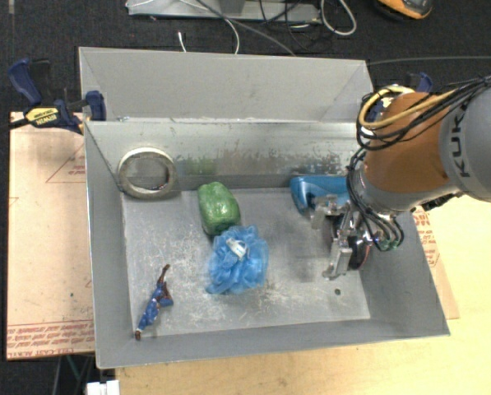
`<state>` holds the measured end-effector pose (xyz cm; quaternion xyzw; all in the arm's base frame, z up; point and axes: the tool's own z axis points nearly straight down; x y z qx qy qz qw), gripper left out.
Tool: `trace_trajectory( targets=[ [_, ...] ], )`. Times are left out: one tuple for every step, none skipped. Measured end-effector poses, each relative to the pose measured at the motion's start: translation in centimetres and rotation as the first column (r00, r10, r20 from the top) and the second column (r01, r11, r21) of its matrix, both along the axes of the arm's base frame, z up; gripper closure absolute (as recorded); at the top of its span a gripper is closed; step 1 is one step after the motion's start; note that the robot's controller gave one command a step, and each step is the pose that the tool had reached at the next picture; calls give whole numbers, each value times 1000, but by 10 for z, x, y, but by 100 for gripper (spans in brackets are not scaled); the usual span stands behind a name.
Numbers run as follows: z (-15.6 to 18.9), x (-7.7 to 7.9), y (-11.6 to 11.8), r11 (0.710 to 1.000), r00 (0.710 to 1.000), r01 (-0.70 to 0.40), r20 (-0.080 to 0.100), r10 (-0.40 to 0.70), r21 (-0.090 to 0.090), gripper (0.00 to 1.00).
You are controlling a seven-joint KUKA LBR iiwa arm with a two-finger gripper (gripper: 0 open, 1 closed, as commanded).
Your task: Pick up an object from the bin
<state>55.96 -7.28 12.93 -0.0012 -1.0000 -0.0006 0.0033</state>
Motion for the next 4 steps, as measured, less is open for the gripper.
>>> trace_trajectory(
  targets=[
    [5, 2, 0, 1000, 1000, -3, 7, 3, -1, 0],
    [-60, 13, -68, 862, 862, -507, 8, 507, 1, 0],
    [-5, 17, -79, 915, 915, -404, 16, 404, 0, 0],
    [-30, 58, -71, 650, 651, -759, 17, 759, 19, 0]
  ],
)
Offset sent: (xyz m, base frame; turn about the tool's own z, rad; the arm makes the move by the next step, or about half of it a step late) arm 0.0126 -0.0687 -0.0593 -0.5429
